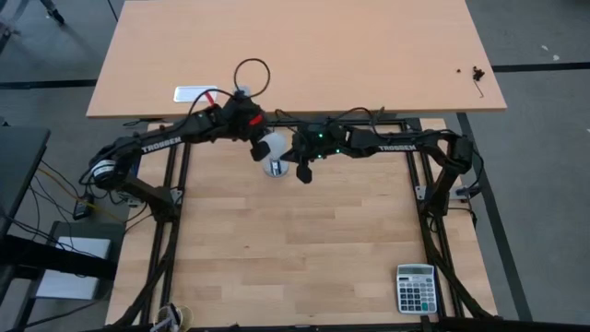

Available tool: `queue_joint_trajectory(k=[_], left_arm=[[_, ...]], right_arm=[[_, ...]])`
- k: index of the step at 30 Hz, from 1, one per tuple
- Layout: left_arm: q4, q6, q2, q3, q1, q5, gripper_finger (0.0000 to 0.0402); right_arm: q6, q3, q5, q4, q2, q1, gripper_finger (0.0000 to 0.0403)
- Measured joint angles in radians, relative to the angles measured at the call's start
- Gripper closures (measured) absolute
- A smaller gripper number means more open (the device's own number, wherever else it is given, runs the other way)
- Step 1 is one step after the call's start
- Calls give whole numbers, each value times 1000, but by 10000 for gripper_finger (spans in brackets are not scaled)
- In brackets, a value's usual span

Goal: Screw lightbulb
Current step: Remove the bulb from the lamp socket

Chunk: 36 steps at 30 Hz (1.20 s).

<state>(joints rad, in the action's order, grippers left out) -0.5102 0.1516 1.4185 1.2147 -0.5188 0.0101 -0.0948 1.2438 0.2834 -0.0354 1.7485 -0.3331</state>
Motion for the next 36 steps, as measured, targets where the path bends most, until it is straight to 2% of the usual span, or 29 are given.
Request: queue_joint_trajectory(k=[2, 7, 14, 22, 36], left_arm=[[2, 3, -1, -13, -41, -10, 401], [36, 1, 4, -61, -121, -134, 401], [42, 1, 3, -97, -127, -200, 401], [35, -5, 2, -105, -123, -196, 401], [11, -25, -10, -106, -85, -183, 401]], right_arm=[[-4, 0, -1, -6, 12, 4, 391], [-7, 1, -1, -3, 34, 0, 391], [-3, 0, -2, -14, 45, -23, 391], [27, 0, 8, -12, 46, -62, 391], [48, 1, -48, 15, 42, -91, 391]])
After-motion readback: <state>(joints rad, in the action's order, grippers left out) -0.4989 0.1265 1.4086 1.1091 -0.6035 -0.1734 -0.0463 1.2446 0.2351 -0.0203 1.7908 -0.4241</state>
